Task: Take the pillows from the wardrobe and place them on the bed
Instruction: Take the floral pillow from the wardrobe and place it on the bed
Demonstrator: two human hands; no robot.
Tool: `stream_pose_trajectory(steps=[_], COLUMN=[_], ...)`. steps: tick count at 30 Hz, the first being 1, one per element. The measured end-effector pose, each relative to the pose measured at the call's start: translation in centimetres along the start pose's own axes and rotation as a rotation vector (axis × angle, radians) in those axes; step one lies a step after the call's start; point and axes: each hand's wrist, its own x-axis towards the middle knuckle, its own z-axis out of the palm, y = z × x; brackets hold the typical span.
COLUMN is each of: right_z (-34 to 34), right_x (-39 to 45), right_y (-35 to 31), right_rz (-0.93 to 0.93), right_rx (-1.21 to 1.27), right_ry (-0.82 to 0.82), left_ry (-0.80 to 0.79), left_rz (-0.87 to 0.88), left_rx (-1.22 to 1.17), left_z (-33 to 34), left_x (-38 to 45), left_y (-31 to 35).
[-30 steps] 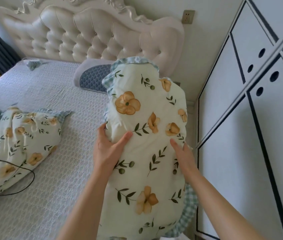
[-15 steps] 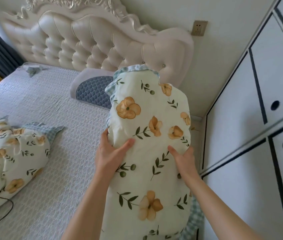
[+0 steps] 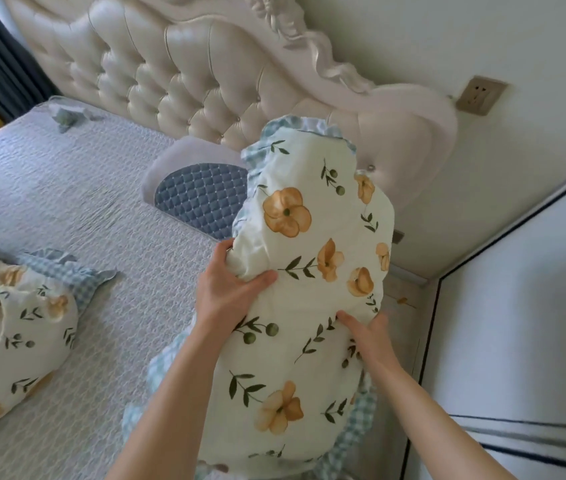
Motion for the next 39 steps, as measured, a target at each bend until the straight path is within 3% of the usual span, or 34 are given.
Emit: stream_pose_trajectory(steps=[4, 6, 9, 13, 16, 19, 29, 36, 39], right_z=[1.9, 2.3, 3.0, 4.3, 5.0, 5.0, 5.0, 6.6, 9.0], right_x=[2.7, 4.2, 6.0, 8.7, 12.5, 16.7, 30.4, 37.9, 40.1], right_y=[-2.2, -3.8, -7.7, -12.6, -14.7, -15.7, -18.4, -21.7, -23.6], right_rz=[0.006, -0.026, -0.383, -0.904, -0.934, -1.002, -0.932, -1.035, -1.066], right_rx=[-0.086, -0.277, -0.563, -1.027, -1.380, -1.524, -1.484, -1.486, -1.423], right_ry=[-0.057, -0.014, 0.046, -0.095, -0.271, -0.384, -0.546, -0.470, -0.376], left_ry=[-0.026, -0.026, -0.041, -0.135, -0.221, -0.312, -0.424, -0.459, -0.403], left_rz=[0.020, 0.043, 0.096, 0.182, 0.178, 0.189, 0.163, 0.086, 0.099], left_rx=[0.034, 0.095, 0.223, 0.393, 0.473, 0.553, 0.662, 0.639, 0.660], left_z=[0.1, 0.5, 1.5, 2.7, 3.1, 3.6, 9.9, 11.8, 10.7], left_x=[4.3, 5.8, 7.4, 9.4, 11.6, 14.2, 26.3, 34.8, 39.6], left_y=[1.1, 1.5, 1.8, 1.7, 1.8, 2.2, 5.4, 7.0, 8.2])
